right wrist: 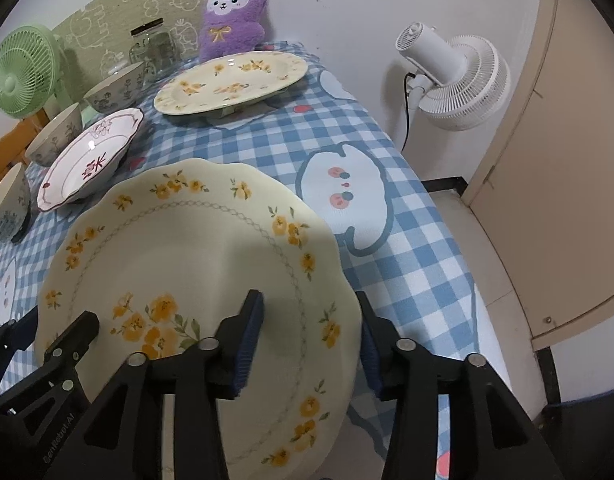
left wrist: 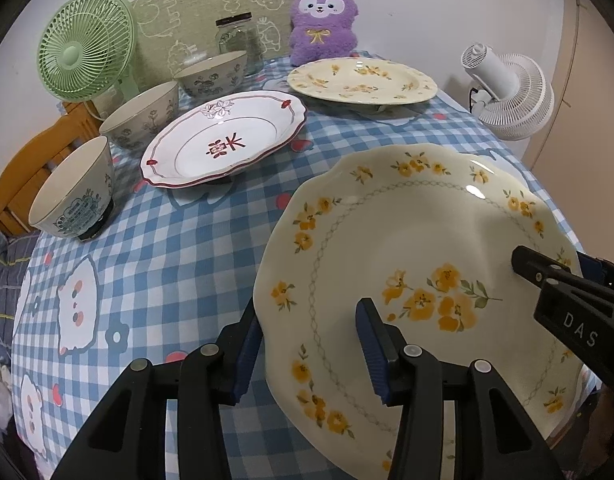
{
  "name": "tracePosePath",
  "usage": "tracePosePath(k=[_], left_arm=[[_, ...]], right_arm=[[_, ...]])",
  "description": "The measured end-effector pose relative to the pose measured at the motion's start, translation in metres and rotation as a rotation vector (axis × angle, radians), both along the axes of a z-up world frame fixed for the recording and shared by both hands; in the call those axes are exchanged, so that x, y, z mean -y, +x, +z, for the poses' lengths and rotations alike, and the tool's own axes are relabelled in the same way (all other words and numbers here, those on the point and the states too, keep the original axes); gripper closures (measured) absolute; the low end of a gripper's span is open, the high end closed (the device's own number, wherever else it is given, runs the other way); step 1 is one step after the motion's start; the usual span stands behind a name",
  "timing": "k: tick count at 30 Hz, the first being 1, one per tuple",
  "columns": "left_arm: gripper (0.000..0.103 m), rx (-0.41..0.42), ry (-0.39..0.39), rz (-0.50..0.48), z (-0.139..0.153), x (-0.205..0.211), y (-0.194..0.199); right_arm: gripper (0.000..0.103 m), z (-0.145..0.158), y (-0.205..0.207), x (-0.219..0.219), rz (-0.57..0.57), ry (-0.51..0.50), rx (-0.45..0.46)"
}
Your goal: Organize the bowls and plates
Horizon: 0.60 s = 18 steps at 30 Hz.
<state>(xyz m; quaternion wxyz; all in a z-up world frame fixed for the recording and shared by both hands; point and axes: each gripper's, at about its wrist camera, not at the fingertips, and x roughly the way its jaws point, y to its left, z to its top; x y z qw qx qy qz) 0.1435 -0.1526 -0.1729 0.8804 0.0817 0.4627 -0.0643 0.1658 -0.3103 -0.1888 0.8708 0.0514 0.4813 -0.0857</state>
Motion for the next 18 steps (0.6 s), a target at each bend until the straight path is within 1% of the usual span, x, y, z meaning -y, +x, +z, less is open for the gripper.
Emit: tracePosePath(k=[1,2,3,4,5,7,10,15,16,18], left_arm=[[0.052,-0.001,0.0,0.0,0.0,0.0,0.0],[0.042,-0.013,-0.001,-0.007,-0.001,0.0,0.0],[0.034,-0.021,0.0,-0.011,0.0,0.001,0.0],[0.022,-0.024,0.003,-0.018,0.0,0.003,-0.001],[0.019,-0.02,0.008,-0.023,0.0,0.004,-0.002],[0.018,-0.008,0.014,-0.033,0.004,0.005,-0.006],[0.015,-0.001,-0.002,-0.039,0.01,0.003,-0.007],[0.014,0.027,-0.013,-0.048,0.024,-0.001,-0.013],[0.014,0.034,-0.016,-0.05,0.027,-0.002,-0.015],[0.014,0.051,-0.021,-0.053,0.034,-0.005,-0.02]], right_arm=[[0.052,0.0,0.0,0.001,-0.009,0.007,0.001],[0.052,0.0,0.0,0.0,-0.009,0.004,-0.001],[0.052,0.001,0.0,-0.001,-0.006,-0.007,-0.007],[0.051,0.002,0.0,-0.003,-0.006,-0.021,-0.008],[0.051,0.003,0.0,-0.004,-0.009,-0.028,-0.008],[0.051,0.007,-0.002,-0.005,-0.02,-0.029,-0.005],[0.051,0.014,-0.006,-0.004,-0.037,-0.015,0.012],[0.05,0.033,-0.021,-0.014,-0.02,-0.046,0.099],[0.049,0.036,-0.023,-0.016,-0.014,-0.043,0.108],[0.041,0.044,-0.03,-0.022,-0.008,-0.04,0.129]])
